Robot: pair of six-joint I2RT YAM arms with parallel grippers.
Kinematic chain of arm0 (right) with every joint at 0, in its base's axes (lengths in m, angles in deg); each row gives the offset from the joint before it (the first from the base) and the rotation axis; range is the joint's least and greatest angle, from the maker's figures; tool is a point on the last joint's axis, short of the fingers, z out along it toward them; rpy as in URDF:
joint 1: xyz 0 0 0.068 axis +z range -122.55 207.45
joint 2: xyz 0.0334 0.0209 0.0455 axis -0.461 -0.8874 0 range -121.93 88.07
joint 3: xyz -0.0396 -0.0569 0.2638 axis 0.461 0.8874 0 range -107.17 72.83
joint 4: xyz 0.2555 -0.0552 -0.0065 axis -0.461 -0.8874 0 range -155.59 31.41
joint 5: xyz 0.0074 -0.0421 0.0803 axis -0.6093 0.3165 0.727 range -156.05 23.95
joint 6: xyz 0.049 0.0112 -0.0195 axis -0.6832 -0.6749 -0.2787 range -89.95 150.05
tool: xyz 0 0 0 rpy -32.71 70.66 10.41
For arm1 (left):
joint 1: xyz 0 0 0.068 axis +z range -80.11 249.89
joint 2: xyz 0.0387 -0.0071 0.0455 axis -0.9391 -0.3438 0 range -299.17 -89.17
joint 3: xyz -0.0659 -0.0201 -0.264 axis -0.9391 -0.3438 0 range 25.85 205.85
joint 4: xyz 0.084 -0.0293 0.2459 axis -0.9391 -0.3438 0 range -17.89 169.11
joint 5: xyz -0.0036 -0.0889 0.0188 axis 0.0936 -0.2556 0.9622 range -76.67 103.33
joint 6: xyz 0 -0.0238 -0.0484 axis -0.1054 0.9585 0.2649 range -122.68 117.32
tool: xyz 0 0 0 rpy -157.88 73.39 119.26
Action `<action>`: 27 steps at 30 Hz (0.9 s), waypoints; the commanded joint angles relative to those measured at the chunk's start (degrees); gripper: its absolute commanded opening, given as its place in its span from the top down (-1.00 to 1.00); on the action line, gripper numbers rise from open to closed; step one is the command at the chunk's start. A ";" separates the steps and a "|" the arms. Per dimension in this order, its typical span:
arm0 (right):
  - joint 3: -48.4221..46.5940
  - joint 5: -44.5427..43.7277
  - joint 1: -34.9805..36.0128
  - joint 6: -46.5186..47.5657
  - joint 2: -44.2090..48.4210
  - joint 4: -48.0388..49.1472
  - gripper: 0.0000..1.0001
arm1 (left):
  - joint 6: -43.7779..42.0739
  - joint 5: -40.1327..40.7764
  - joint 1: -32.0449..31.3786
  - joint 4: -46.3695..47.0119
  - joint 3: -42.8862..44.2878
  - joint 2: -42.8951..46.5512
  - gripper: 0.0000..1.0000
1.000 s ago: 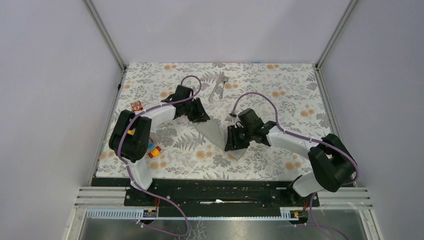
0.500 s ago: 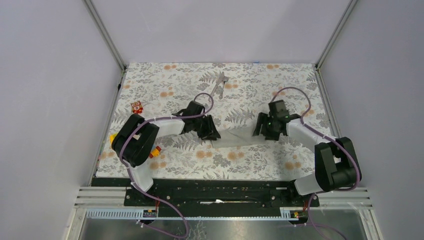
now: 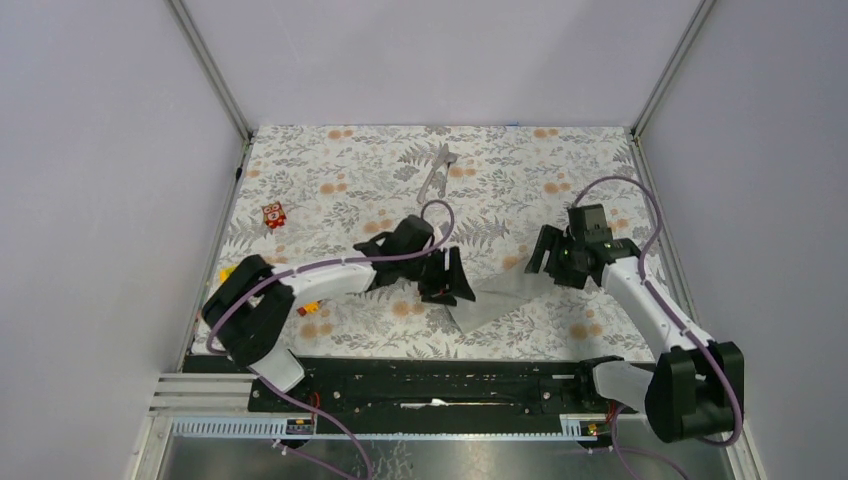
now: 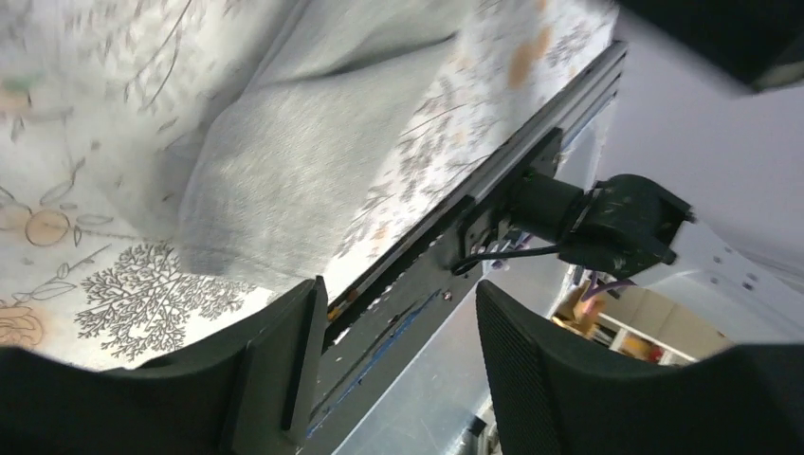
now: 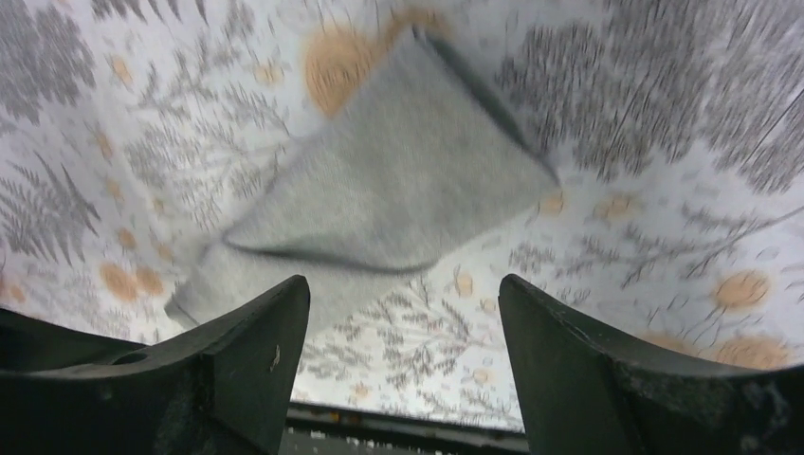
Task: Fold the napkin into a case and place the utensils inside
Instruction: Move the smaller rectangle-folded napkin to the center of the board, then smooth out the smaller rectangle-folded napkin at the center of the board.
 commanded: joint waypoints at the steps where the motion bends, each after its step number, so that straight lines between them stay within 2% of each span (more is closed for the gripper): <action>1: 6.27 6.41 -2.18 -4.20 4.75 -2.18 -0.60 | -13.85 6.90 1.28 -13.76 10.13 4.71 -0.32; 3: 8.08 10.12 -4.21 -5.08 3.42 -0.20 -0.56 | -17.83 9.77 1.84 -17.36 12.40 1.68 -0.33; 7: 9.73 13.86 -6.10 -6.96 -1.79 4.36 -0.31 | -22.26 10.80 2.38 -19.29 16.43 -6.46 -0.27; 11: 11.01 12.08 -6.98 -7.63 -3.99 8.20 -0.21 | -21.47 10.06 2.38 -16.59 16.10 -12.08 -0.17; 15: 7.59 9.16 -7.14 -6.50 -9.53 11.21 -0.14 | -16.46 5.86 1.43 -8.17 11.45 -13.33 -0.06; 19: -0.03 9.06 -7.12 -4.23 -18.43 15.45 -0.13 | -7.86 1.66 -2.58 2.63 7.99 -14.44 -0.02; 22: -9.10 7.47 -7.09 -1.61 -25.09 13.61 -0.16 | -2.40 0.36 -4.40 9.43 6.85 -15.19 -0.01; 24: -13.47 4.63 -7.10 0.51 -26.75 10.21 -0.22 | -1.99 1.01 -4.51 9.58 6.43 -14.20 -0.06; 27: -17.38 -1.40 -7.15 3.76 -25.62 4.07 -0.34 | -6.06 7.33 -4.46 1.84 6.71 -8.83 -0.15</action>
